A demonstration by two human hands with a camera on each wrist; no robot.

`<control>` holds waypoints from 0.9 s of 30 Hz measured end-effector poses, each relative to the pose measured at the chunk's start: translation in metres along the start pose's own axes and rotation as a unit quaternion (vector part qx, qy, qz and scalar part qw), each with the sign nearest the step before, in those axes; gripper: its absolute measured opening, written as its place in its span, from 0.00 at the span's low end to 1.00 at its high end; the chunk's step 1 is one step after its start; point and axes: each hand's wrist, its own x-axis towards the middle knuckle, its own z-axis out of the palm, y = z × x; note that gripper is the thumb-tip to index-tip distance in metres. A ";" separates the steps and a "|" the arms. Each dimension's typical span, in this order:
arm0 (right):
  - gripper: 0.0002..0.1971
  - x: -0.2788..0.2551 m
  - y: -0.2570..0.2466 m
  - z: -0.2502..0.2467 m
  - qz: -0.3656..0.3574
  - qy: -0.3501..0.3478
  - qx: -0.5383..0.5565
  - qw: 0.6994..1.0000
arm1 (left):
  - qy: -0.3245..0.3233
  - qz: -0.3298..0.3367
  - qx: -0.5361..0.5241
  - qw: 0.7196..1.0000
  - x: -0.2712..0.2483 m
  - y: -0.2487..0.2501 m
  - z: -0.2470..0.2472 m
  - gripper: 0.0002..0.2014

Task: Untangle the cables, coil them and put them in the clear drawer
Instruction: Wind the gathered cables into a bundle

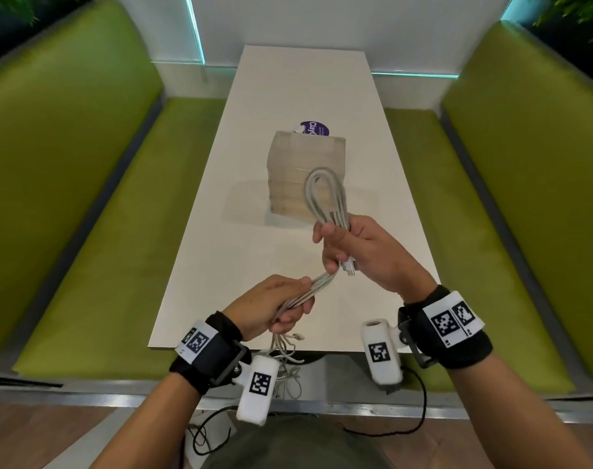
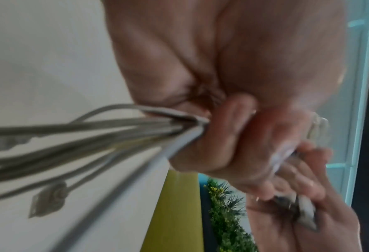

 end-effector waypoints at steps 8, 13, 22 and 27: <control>0.10 0.009 -0.023 0.003 0.136 -0.335 -0.329 0.872 | -0.102 -0.031 -0.077 0.991 -0.002 0.006 -0.007 0.50; 0.08 0.016 -0.017 0.013 0.194 -0.380 -0.396 0.813 | -0.186 -0.055 0.020 0.981 -0.006 0.014 -0.006 0.40; 0.12 0.010 -0.015 0.008 0.212 -0.375 -0.269 0.861 | -0.209 -0.075 0.033 0.974 -0.009 0.015 -0.007 0.37; 0.13 0.009 -0.010 0.013 0.225 -0.395 -0.306 0.836 | -0.220 -0.061 0.102 0.968 -0.007 0.019 -0.006 0.48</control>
